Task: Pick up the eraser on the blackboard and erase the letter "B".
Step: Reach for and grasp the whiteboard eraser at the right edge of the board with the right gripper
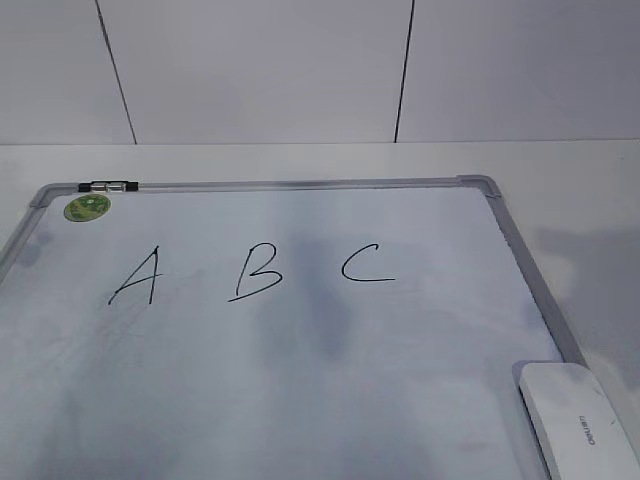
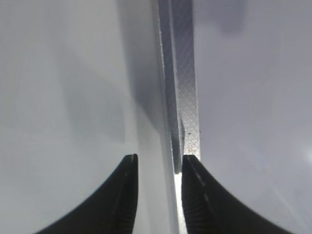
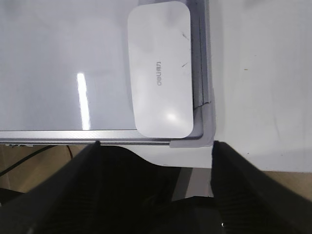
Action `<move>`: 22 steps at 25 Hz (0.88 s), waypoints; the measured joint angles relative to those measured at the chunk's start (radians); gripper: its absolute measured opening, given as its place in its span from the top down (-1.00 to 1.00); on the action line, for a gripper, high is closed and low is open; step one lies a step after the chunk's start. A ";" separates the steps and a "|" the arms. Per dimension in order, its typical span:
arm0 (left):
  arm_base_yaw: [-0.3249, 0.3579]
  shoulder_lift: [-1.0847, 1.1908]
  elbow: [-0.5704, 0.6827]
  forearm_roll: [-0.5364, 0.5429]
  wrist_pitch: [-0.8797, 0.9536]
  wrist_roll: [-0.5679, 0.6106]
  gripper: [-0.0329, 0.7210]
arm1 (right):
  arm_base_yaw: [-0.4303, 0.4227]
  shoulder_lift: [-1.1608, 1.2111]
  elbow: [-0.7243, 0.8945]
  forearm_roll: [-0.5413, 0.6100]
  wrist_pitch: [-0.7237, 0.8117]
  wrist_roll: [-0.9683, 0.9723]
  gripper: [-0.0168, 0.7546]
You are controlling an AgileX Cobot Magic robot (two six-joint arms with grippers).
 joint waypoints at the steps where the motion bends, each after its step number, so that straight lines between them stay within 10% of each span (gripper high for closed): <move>1: 0.000 0.000 0.000 -0.010 0.000 0.007 0.30 | 0.000 0.000 0.000 0.000 0.000 0.000 -0.40; 22: 0.000 0.016 -0.002 -0.039 -0.004 0.028 0.30 | 0.000 0.000 0.000 0.000 0.000 0.002 -0.41</move>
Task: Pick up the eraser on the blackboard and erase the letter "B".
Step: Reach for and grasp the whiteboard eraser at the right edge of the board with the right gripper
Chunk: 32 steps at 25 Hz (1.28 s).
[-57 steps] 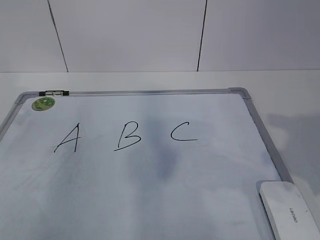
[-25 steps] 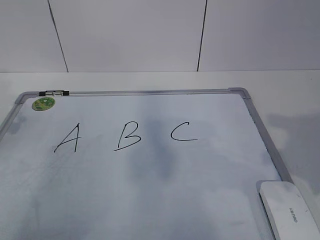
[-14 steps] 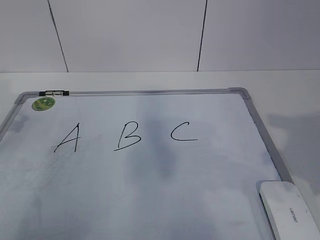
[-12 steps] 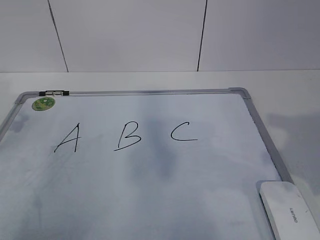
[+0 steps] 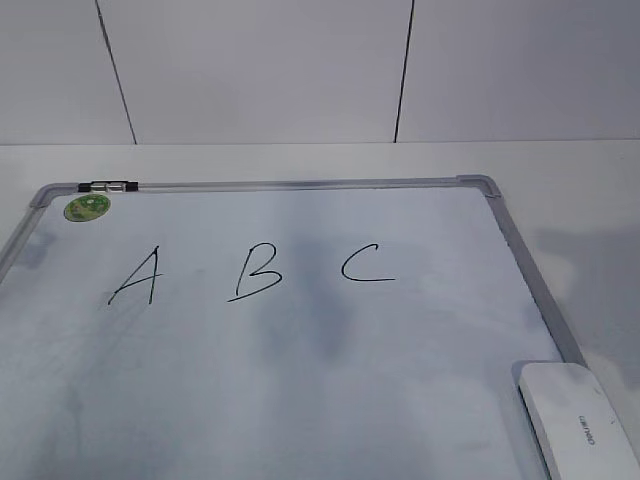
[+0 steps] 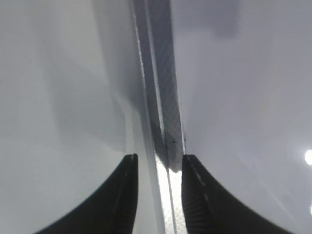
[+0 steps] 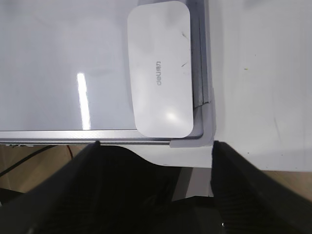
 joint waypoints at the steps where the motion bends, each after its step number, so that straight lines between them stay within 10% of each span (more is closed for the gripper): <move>1: 0.000 0.008 0.000 0.000 0.000 0.000 0.30 | 0.000 0.000 0.000 0.000 0.000 0.000 -0.41; 23: 0.002 0.027 -0.009 -0.015 0.007 -0.007 0.81 | 0.000 0.000 0.000 0.000 0.000 0.020 -0.41; 32: 0.004 0.029 -0.009 -0.020 0.007 -0.010 0.82 | 0.000 0.000 0.000 -0.002 0.000 0.046 -0.72</move>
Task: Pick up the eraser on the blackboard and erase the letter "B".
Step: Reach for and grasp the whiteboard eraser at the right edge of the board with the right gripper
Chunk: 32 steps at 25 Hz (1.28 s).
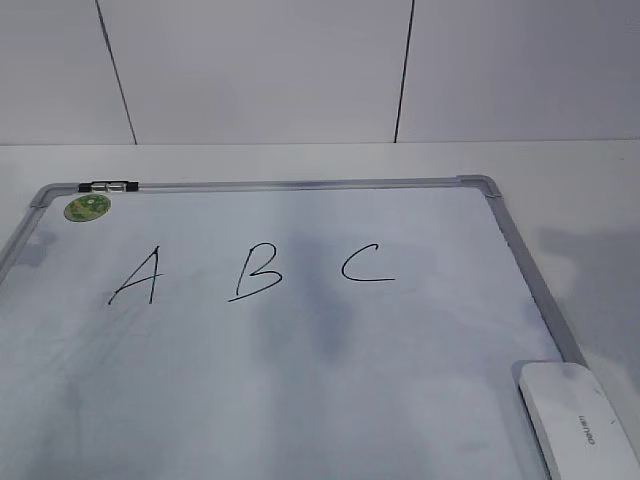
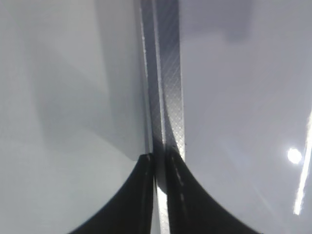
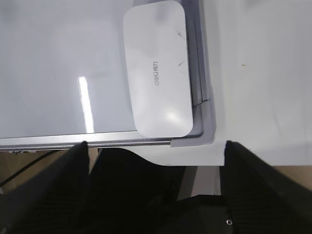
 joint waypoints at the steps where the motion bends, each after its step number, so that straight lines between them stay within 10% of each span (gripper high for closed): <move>1: 0.000 0.000 0.000 0.000 0.000 0.000 0.82 | 0.000 0.000 0.000 -0.004 0.000 0.005 -0.72; 32: 0.001 0.000 -0.001 -0.002 0.003 -0.001 0.82 | 0.207 0.465 -0.004 -0.109 -0.221 0.047 -0.72</move>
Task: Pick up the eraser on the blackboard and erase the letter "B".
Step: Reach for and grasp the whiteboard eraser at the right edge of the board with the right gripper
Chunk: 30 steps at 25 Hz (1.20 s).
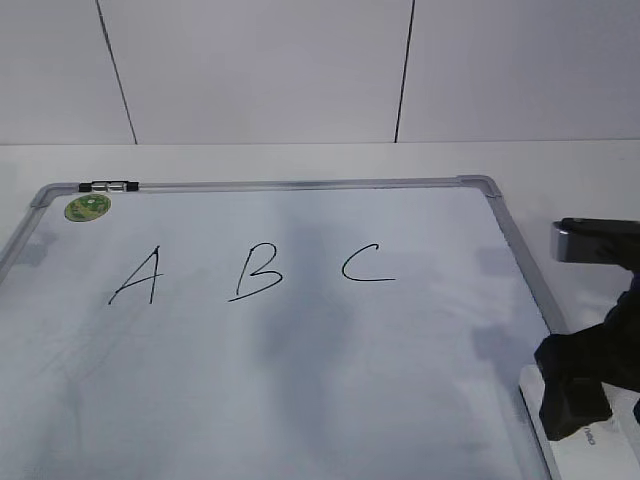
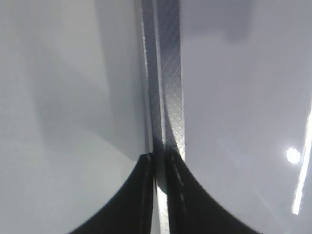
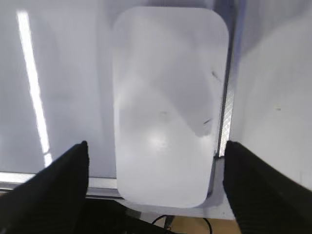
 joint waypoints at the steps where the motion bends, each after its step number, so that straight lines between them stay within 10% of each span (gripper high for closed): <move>1: 0.000 0.000 0.000 0.000 0.000 0.000 0.82 | 0.004 0.009 0.000 -0.005 -0.006 0.005 -0.72; 30: 0.000 0.000 -0.002 0.000 0.006 0.000 0.81 | 0.004 0.170 -0.003 -0.036 -0.084 0.051 -0.62</move>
